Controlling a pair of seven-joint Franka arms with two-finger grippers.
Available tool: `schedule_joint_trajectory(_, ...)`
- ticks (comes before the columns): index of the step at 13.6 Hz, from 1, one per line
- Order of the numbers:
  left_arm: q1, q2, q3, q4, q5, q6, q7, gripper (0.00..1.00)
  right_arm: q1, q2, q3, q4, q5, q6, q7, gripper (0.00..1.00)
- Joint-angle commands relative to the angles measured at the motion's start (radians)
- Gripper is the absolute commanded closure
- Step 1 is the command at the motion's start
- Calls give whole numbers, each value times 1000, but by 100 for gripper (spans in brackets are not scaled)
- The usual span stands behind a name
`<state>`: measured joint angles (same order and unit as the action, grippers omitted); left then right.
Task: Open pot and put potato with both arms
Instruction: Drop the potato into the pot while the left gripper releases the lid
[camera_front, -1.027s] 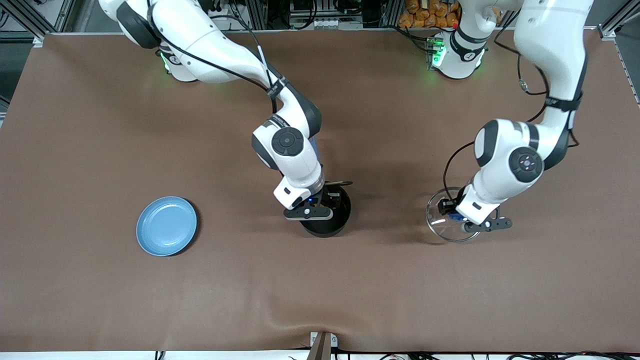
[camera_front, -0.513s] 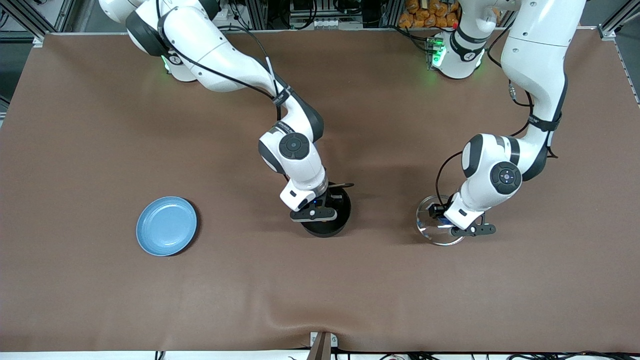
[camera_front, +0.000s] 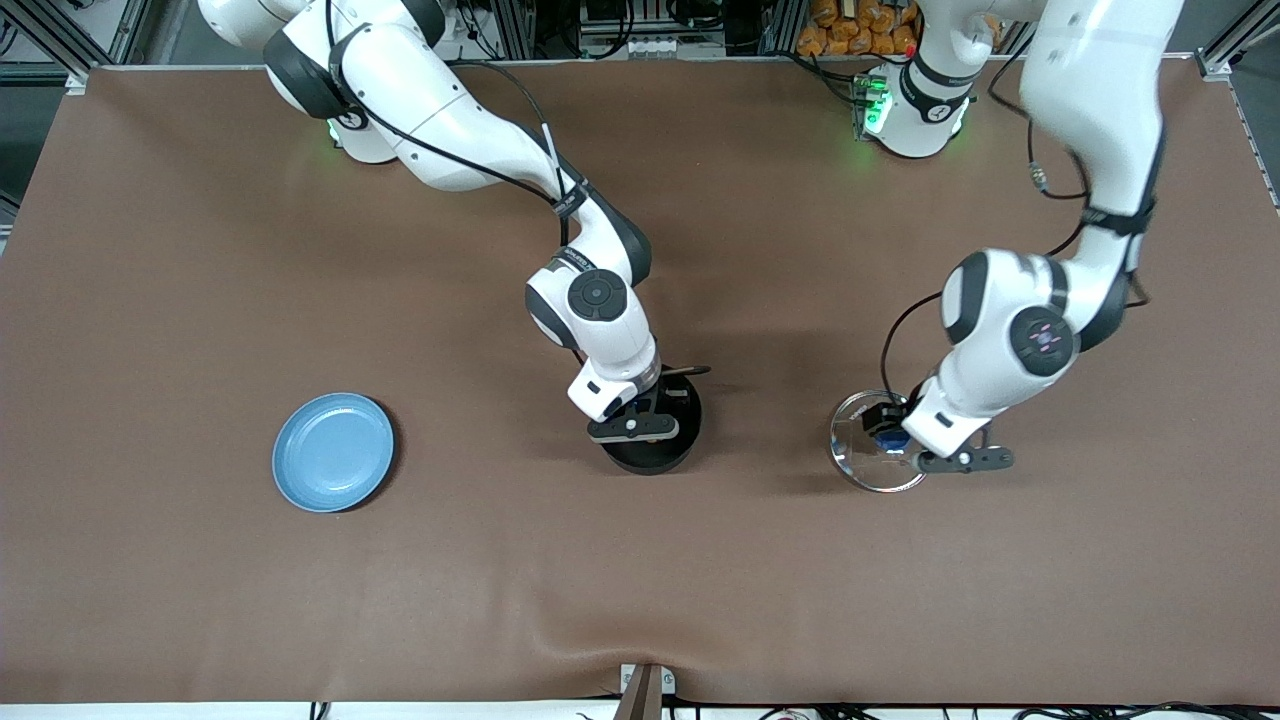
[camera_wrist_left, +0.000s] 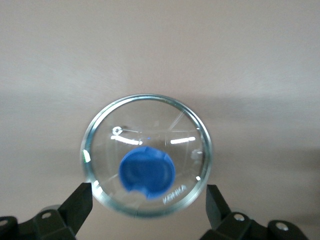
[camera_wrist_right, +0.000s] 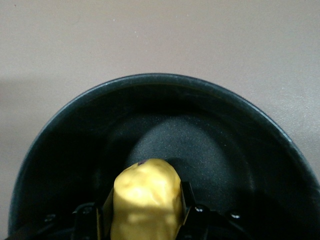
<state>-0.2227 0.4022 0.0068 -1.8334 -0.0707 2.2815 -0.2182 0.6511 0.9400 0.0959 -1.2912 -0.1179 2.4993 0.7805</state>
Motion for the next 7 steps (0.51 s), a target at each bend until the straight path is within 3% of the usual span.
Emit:
schedule_joint_trajectory(1,48,-146,-2,69,-7,-222,25,0,12,20,-13,38,-13,-3,26,72)
schedule_joint_trajectory(2,52,-164,-1,130,-7,-313,25,0,9,17,-13,38,-13,-5,26,38)
schedule_joint_trajectory(3,52,-167,4,204,-7,-400,25,0,9,14,-13,38,-14,-7,25,13)
schedule_joint_trajectory(4,55,-168,4,283,-7,-487,25,0,7,10,-13,38,-14,-7,23,0)
schedule_joint_trajectory(7,62,-181,4,416,-1,-649,20,0,2,-27,-13,38,-26,-22,10,0)
